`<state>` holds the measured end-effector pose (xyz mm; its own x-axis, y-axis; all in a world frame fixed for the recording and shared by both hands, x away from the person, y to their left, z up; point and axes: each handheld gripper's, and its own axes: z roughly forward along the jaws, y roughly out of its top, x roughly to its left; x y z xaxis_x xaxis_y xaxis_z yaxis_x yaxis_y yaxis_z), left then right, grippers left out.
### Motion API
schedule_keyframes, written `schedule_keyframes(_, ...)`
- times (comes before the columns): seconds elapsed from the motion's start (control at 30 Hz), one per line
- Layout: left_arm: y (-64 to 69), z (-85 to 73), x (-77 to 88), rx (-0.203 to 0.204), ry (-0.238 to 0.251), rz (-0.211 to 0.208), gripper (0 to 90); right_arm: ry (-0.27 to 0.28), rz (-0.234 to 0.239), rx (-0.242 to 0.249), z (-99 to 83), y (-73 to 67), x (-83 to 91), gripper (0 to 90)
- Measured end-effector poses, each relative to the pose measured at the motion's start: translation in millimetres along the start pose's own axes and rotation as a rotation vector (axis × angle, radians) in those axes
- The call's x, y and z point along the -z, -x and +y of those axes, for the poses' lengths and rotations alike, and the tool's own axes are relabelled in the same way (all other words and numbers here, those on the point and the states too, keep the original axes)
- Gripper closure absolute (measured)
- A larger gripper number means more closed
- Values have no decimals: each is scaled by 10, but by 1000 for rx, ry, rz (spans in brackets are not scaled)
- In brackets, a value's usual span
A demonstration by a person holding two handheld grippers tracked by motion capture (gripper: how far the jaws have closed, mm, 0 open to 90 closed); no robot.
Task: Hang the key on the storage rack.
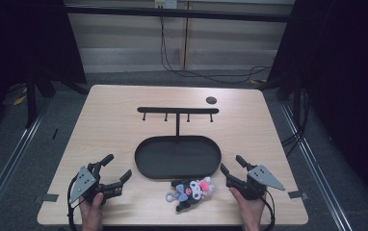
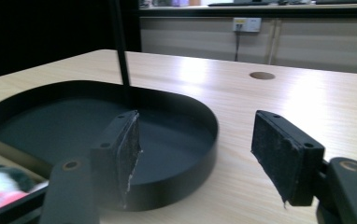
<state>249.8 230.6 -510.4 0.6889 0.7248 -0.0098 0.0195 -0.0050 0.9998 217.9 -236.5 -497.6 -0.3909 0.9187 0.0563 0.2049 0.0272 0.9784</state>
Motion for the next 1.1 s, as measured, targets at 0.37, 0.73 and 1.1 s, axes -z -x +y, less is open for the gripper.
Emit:
schedule_keyframes(0.37,2,0,1,1,1,0,151,-112,113,29,180,-121,-59,293)
schedule_keyframes(0.73,2,0,1,-1,0,0,151,-259,227,21,373,-201,-182,293)
schedule_keyframes(1.1,2,0,0,-1,0,3,151,-389,381,100,633,-355,-318,277)
